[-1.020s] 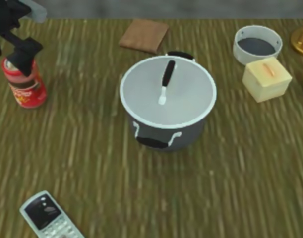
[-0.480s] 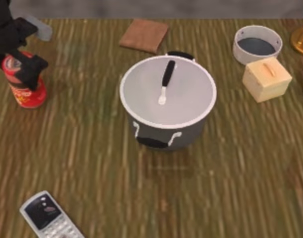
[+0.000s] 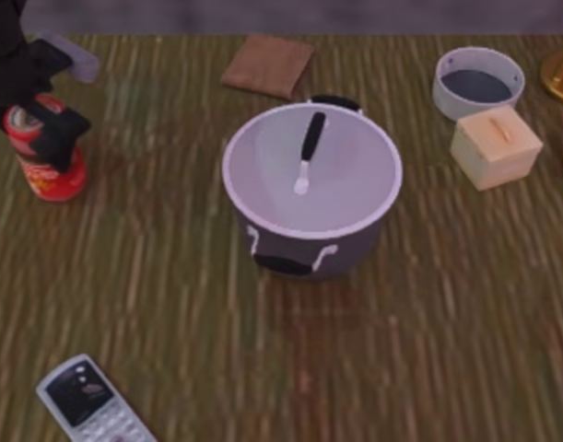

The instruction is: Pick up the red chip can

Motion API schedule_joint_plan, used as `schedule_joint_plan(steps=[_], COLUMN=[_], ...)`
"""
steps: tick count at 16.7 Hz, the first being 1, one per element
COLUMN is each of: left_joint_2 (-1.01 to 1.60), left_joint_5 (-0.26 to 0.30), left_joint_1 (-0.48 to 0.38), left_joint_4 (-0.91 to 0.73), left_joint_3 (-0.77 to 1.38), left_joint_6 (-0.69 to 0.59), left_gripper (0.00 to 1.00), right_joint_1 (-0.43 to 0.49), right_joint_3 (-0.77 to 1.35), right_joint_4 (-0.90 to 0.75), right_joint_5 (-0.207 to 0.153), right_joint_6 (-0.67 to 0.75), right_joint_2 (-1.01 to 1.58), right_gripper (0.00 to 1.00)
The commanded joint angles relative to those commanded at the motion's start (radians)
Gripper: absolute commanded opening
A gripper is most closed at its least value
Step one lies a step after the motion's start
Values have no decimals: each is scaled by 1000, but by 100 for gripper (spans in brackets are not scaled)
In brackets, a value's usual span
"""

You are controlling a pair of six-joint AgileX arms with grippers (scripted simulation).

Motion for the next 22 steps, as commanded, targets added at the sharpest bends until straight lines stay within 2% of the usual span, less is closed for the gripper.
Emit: schedule_joint_plan(steps=[11,22], left_joint_2=[0,-16], left_joint_5=[0,-1], left_joint_1=[0,1], left_joint_4=[0,-3], left_joint_3=[0,-15], left_joint_6=[0,2], left_gripper=[2,0], right_joint_1=[0,0], right_joint_3=[0,0], right_joint_4=[0,0], right_joint_5=[0,0], right_joint_6=[0,0], right_joint_2=[0,0], right_gripper=[100,100])
